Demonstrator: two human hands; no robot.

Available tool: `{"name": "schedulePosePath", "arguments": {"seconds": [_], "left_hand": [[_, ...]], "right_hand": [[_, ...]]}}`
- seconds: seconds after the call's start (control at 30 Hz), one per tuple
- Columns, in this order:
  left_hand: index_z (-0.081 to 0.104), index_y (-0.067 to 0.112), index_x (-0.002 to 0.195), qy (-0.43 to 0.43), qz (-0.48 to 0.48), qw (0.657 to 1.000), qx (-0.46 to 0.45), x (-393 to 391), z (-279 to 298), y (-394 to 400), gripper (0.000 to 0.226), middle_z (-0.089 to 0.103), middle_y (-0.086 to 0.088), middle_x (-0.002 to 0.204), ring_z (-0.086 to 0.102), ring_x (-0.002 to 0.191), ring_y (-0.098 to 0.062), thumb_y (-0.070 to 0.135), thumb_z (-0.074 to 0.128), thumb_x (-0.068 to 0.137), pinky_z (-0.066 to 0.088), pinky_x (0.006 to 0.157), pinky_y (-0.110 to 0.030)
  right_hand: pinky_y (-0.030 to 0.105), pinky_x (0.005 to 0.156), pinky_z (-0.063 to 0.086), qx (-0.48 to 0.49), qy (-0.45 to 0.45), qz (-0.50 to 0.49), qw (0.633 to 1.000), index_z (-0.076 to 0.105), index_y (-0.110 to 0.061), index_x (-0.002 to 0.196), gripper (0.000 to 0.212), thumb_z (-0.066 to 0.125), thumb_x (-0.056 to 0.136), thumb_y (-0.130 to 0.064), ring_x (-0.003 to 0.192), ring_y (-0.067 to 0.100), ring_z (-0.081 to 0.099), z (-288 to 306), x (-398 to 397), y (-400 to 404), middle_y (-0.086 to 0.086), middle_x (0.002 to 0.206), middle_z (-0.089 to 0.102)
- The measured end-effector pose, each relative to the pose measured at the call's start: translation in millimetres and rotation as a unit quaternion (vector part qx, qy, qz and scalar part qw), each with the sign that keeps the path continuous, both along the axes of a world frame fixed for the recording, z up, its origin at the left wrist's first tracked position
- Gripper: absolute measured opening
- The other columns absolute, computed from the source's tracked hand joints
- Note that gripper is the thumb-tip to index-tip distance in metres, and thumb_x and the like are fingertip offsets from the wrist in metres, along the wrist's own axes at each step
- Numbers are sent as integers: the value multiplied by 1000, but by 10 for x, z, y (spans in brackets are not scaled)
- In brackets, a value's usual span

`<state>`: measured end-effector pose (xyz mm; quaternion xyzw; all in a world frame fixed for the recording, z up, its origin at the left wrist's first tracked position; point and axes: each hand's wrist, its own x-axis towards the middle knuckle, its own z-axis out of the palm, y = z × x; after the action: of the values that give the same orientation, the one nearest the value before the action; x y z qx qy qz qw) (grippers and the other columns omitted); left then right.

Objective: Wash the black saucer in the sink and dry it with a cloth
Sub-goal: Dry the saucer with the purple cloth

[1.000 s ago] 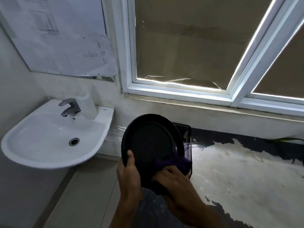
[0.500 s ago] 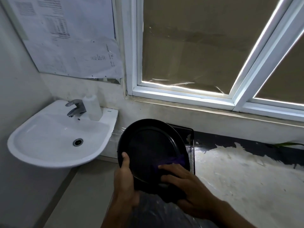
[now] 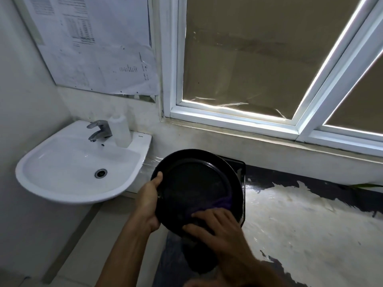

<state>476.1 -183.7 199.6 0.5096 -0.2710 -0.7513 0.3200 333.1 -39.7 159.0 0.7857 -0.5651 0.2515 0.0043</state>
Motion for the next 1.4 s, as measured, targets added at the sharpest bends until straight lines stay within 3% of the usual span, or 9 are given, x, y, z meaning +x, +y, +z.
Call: {"name": "schedulePosePath", "arguments": {"seconds": [0.07, 0.17, 0.27, 0.4, 0.67, 1.07, 1.23, 1.33, 1.4], "left_hand": [[70, 11, 110, 10, 14, 1000, 1, 11, -4, -11, 40, 73, -17, 102, 67, 96, -37, 43, 55, 93, 55, 69, -39], [70, 11, 108, 13, 13, 1000, -13, 84, 38, -41, 39, 73, -15, 101, 67, 93, -34, 42, 49, 96, 53, 68, -37], [69, 15, 103, 3, 16, 999, -34, 162, 62, -62, 33, 74, -11, 97, 67, 90, -31, 40, 48, 98, 53, 64, -36], [70, 16, 102, -9, 16, 999, -44, 212, 58, -59, 32, 76, -8, 89, 69, 88, -30, 40, 50, 97, 53, 64, -35], [71, 9, 103, -5, 0, 1000, -15, 40, 67, -2, 34, 75, -15, 92, 69, 84, -33, 38, 56, 94, 54, 64, -35], [71, 7, 107, -9, -175, 984, -43, 289, 146, -218, 34, 75, -11, 99, 72, 82, -23, 34, 56, 93, 59, 74, -33], [57, 14, 114, 111, -96, 987, -68, 160, 132, -131, 37, 69, -18, 103, 70, 84, -31, 40, 60, 87, 58, 69, -41], [51, 22, 131, 99, -55, 985, -131, -157, -14, 295, 63, 65, -13, 122, 69, 101, -31, 41, 72, 75, 57, 75, -42], [55, 24, 130, 77, 5, 984, -160, -362, -51, 572, 56, 67, -8, 120, 68, 104, -26, 33, 74, 79, 58, 81, -39]], "right_hand": [[37, 98, 37, 23, -32, 16, 999, 59, -36, 125, 55, 29, 92, -69, 117, 18, 52, 79, 88, 2, 0, 134, 56], [36, 101, 38, 16, 2, 41, 999, 57, -31, 115, 27, 49, 96, -49, 120, 18, 50, 150, -80, -26, -1, 135, 54], [37, 106, 39, 3, 46, 46, 998, 51, -25, 105, 26, 68, 86, -27, 116, 19, 54, 86, -389, -57, 1, 128, 58], [42, 109, 40, -37, 84, 21, 996, 50, -22, 99, 24, 64, 85, -8, 111, 17, 59, 2, -554, -65, 0, 119, 64], [33, 85, 52, -173, 37, -5, 984, 65, -17, 105, 15, 67, 90, -12, 87, 22, 66, -128, 326, -61, 4, 100, 71], [34, 66, 46, -144, 156, 76, 974, 65, -12, 98, 8, 67, 90, -9, 75, 24, 60, 130, -590, 32, 4, 99, 69], [34, 61, 48, -162, 97, -62, 980, 72, -12, 97, 14, 61, 94, -20, 74, 21, 59, 36, -327, -26, 3, 91, 69], [36, 65, 52, -159, 15, -152, 975, 71, -8, 104, 24, 62, 94, -28, 79, 20, 63, 9, -35, -169, 5, 95, 71], [39, 67, 53, -156, -13, -153, 976, 68, -7, 108, 24, 69, 88, -19, 81, 23, 66, -46, 181, -246, 8, 97, 71]]}}
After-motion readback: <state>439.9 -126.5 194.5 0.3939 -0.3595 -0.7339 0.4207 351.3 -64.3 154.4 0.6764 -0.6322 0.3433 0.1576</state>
